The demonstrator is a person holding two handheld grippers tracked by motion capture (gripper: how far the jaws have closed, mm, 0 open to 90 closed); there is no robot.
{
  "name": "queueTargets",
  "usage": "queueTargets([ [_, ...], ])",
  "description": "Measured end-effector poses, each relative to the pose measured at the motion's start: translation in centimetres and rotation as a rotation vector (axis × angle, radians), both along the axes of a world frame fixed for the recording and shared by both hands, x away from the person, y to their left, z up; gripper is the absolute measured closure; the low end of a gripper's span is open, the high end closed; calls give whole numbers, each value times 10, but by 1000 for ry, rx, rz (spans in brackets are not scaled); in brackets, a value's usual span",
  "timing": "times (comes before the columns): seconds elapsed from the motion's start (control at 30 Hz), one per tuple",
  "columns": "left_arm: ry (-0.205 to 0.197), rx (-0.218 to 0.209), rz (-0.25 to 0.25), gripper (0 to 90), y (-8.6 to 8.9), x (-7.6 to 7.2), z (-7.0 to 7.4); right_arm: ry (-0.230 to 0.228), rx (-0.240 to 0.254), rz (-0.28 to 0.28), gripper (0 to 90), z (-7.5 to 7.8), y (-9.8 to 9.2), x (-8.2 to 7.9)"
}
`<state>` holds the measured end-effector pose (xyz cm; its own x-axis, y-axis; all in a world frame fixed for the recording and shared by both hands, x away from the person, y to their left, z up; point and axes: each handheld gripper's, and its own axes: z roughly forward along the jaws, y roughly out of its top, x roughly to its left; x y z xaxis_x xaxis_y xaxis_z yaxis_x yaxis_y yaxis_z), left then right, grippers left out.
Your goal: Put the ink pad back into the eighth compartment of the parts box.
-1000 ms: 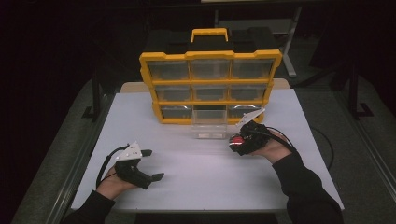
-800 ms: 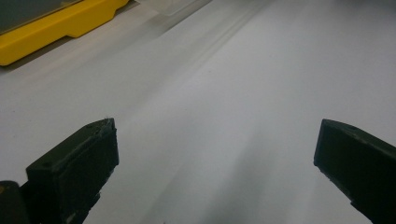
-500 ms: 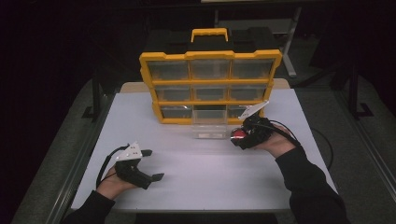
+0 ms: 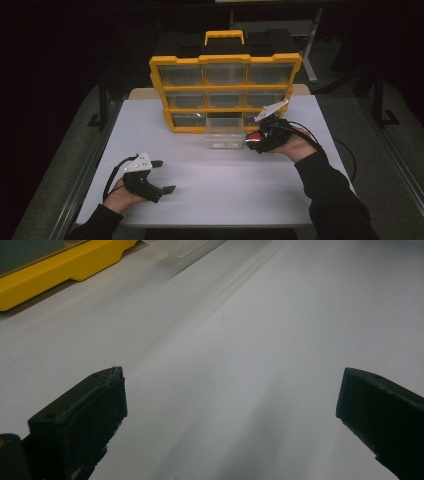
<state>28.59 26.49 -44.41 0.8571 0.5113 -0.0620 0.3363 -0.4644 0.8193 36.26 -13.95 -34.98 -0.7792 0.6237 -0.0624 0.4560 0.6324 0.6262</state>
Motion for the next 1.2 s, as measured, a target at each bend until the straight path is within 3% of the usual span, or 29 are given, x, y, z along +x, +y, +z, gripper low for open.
queueTargets([
  [0.8, 5, -10, -1, 0, 0, 0, 0, 4, 29, 17, 286, 19, 23, 28],
  [1.2, 9, -11, -2, 0, 0, 0, 0, 0, 37, 27, 285, 18, 39, 42],
])
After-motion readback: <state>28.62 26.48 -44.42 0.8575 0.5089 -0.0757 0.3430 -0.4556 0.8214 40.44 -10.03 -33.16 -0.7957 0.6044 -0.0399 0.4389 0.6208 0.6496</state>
